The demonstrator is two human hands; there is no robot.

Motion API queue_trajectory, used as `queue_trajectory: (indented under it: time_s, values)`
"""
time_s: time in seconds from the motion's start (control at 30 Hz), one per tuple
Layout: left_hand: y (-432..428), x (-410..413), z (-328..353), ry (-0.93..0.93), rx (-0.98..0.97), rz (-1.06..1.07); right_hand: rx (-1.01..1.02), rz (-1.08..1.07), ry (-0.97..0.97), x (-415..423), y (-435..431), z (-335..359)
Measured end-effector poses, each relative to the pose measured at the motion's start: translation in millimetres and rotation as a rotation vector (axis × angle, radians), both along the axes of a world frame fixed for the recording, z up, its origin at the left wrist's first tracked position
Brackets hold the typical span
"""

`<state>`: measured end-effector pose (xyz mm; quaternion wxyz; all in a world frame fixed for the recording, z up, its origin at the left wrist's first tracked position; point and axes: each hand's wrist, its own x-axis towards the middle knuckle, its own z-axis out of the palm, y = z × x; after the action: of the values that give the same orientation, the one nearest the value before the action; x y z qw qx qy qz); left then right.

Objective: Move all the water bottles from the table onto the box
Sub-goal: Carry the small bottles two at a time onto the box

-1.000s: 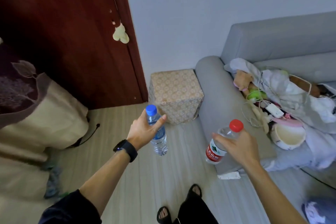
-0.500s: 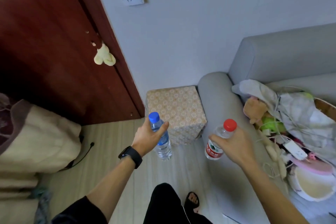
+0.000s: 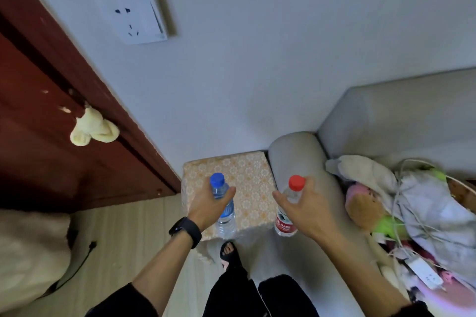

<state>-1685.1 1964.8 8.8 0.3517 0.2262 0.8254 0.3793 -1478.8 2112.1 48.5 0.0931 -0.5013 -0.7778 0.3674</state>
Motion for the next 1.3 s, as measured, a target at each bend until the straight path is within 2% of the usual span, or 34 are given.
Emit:
queue_trajectory:
  time_s: [0.23, 0.33, 0.5, 0.57, 0.63, 0.77, 0.87, 1.0, 1.3]
  values:
    - [73.5, -35.9, -41.9, 0.004, -0.140, -0.116, -0.201, 0.043, -0.050, -46.6, 56.9, -46.3]
    - [95.3, -41.3, -64.6, 0.020, -0.212, -0.145, -0.241, 0.124, -0.148, -55.2, 80.4, -75.0]
    - [128.7, -34.4, -101.4, 0.033, -0.308, -0.157, -0.283, 0.213, -0.243, -55.0, 112.5, -122.9]
    - [152.0, -30.4, -141.3, 0.037, -0.360, -0.143, -0.322, 0.255, -0.279, -57.4, 137.3, -166.6]
    - [158.6, -27.9, -147.9, 0.055, -0.375, -0.125, -0.342, 0.218, -0.292, -58.1, 144.9, -177.1]
    - [173.2, -30.6, -161.7, 0.133, -0.385, -0.142, -0.314, 0.150, -0.287, -65.1, 157.5, -191.4]
    - [189.7, -43.7, -186.8, 0.099, -0.368, -0.110, -0.239, 0.200, -0.276, -81.6, 177.2, -215.3]
    - [210.3, -61.6, -210.6, 0.060, -0.245, -0.026, -0.209, 0.291, -0.199, -106.1, 195.2, -239.2]
    - [252.0, -103.5, -237.3, 0.050, -0.119, -0.003, -0.183, 0.147, -0.070, -175.8, 231.3, -279.2]
